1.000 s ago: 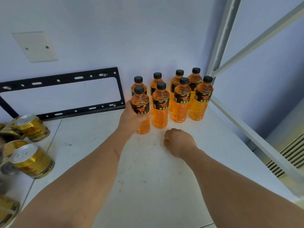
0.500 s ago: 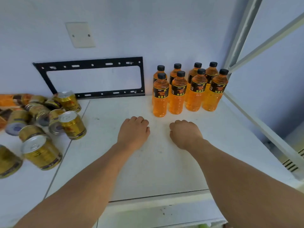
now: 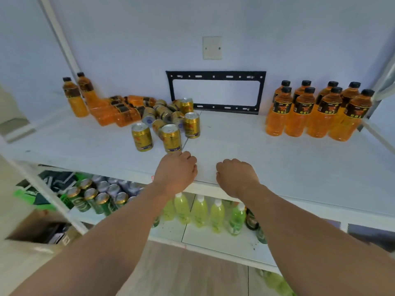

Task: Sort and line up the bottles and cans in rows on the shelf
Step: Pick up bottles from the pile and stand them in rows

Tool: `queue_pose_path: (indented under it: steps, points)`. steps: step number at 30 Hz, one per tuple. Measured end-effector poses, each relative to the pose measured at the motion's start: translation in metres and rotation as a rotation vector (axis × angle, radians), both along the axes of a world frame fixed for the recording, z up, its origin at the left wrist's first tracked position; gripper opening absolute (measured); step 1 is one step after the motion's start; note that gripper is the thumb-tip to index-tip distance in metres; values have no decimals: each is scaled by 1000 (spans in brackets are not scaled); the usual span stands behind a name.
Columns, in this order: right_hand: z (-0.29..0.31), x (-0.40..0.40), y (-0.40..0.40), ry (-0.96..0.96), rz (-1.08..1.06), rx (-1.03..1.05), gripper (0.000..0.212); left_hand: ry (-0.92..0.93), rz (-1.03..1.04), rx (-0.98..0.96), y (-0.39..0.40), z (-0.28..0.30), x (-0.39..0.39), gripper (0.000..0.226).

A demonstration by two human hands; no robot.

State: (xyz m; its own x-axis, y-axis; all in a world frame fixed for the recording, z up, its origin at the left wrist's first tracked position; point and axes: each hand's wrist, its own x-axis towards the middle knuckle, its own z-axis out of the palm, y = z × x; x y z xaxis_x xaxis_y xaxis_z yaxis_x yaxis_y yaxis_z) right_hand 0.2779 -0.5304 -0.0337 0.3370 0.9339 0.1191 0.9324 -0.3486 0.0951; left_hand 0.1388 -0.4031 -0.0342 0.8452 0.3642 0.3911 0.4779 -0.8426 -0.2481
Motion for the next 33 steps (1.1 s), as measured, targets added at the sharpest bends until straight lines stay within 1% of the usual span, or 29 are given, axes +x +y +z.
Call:
queue_pose_path:
  steps: [5,10,14,19,23,26,30,33]
  points:
    - [13,-66,51,-17,84,20,25,-49,71,36,34,10,-74,18]
    - [12,-136,123,10,131,36,25,-60,126,26,94,12,-146,22]
    - [13,-190,186,48,140,53,28,-58,169,21,157,16,-203,20]
    - [25,-235,260,140,94,73,28,-44,190,3,227,19,-257,28]
    - [34,-244,317,235,-8,105,31,-70,229,-35,277,21,-269,34]
    - [37,-235,360,355,-132,166,37,-82,242,-68,318,19,-262,36]
    - [28,-206,423,578,-290,298,40,-76,271,-134,375,15,-237,38]
    - [24,-178,469,804,-484,389,48,-87,294,-218,416,16,-211,43]
